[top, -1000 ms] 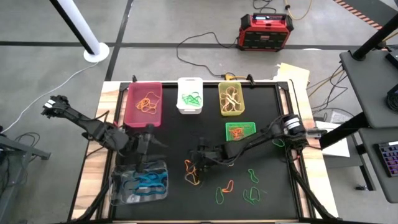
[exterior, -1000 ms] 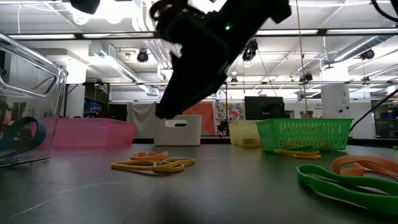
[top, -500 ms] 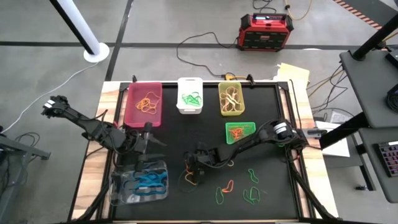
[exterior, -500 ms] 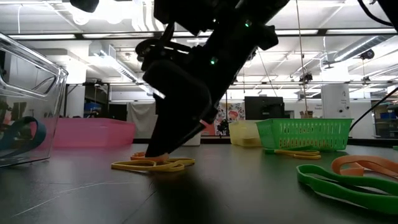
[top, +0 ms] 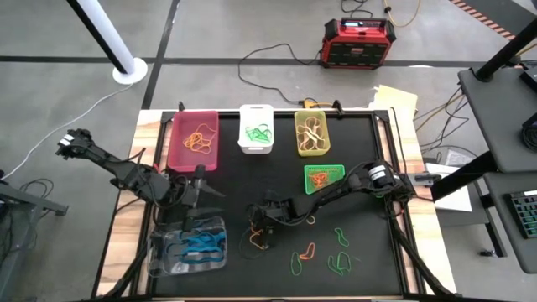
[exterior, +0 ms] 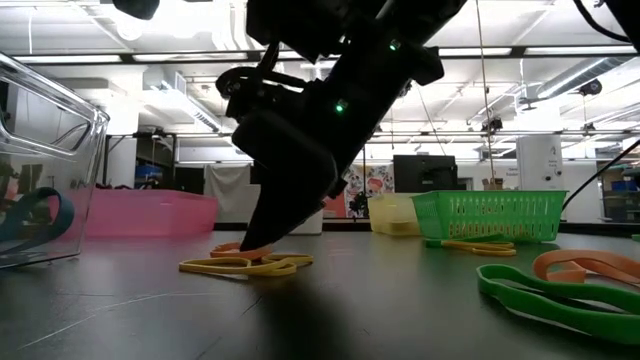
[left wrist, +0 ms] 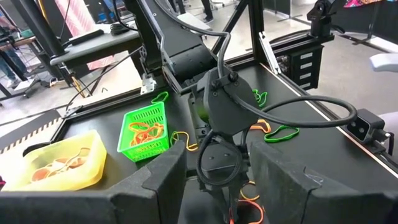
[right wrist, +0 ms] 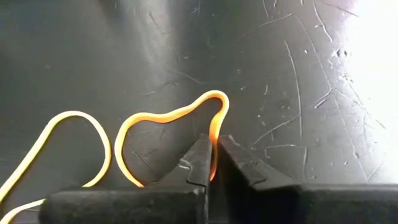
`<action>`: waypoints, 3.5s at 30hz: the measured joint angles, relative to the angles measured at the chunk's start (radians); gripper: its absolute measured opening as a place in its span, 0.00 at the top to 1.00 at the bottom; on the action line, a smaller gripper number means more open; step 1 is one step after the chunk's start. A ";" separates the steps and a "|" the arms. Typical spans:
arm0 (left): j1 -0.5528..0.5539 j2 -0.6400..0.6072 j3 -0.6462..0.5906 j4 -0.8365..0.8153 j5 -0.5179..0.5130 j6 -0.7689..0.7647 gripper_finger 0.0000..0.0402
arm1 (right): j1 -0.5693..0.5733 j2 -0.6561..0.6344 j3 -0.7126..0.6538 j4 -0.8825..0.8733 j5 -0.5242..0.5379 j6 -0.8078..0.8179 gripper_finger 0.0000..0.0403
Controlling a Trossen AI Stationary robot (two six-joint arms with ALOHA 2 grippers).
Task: Sort rubber bands into baskets
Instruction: Put the orange rubber band into the green bin, then put the green rubber band into the white bin
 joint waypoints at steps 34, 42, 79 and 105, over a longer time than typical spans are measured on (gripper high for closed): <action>0.013 0.036 0.083 0.006 -0.072 0.122 0.60 | -0.057 -0.595 -0.229 -0.894 0.399 0.312 0.98; 0.033 0.067 0.082 0.004 -0.079 0.128 0.60 | -0.097 -0.694 -0.390 -0.881 0.366 0.536 0.91; 0.069 0.042 0.081 -0.096 -0.150 0.139 0.60 | -0.097 -0.318 -0.081 -0.720 -0.101 0.009 0.64; 0.069 0.035 0.081 -0.111 -0.150 0.136 0.60 | -0.086 -0.189 -0.080 -0.719 -0.091 -0.068 0.71</action>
